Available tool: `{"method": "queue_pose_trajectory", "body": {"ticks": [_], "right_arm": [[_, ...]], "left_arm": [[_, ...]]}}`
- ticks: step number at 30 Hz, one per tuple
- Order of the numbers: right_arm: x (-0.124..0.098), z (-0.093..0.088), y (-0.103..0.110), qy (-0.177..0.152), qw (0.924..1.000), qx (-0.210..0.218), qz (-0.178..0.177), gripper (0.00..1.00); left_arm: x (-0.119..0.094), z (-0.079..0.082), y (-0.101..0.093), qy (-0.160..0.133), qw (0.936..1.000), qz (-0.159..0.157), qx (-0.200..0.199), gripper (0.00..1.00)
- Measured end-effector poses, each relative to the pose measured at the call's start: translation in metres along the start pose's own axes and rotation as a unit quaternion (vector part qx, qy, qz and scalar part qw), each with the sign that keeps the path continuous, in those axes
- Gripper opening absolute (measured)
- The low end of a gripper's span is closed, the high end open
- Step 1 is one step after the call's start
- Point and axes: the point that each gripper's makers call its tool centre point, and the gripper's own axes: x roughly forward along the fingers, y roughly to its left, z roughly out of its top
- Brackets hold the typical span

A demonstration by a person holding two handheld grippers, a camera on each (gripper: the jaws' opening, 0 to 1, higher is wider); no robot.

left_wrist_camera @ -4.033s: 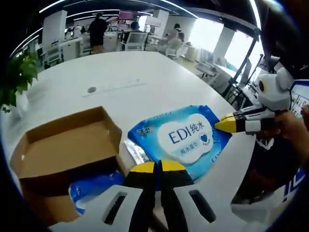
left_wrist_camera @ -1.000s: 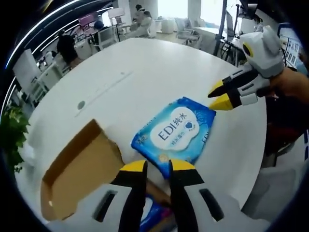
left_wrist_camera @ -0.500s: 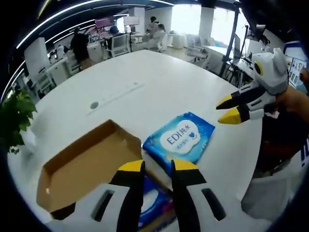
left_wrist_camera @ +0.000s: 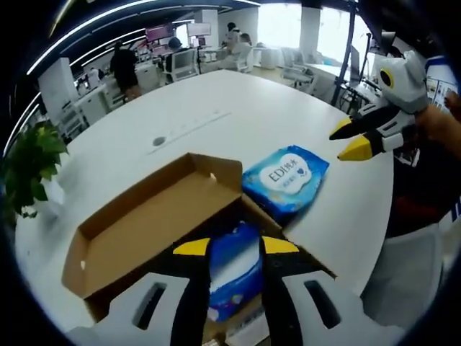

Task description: Operate the shoe box by opening the lid, removing the specified soft item, and placing it in the target area until the item is outside and the box remains undamaged.

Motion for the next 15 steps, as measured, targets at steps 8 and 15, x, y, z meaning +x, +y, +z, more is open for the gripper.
{"method": "queue_pose_trajectory", "body": {"ticks": [8, 15], "right_arm": [[0.011, 0.011, 0.024, -0.003, 0.9994, -0.023, 0.027, 0.28], [0.025, 0.021, 0.044, -0.004, 0.9976, -0.045, 0.052, 0.27]], "left_arm": [[-0.007, -0.022, 0.009, 0.008, 1.0000, -0.002, 0.001, 0.25], [-0.007, -0.036, 0.007, 0.008, 0.9998, -0.018, 0.007, 0.26]]}}
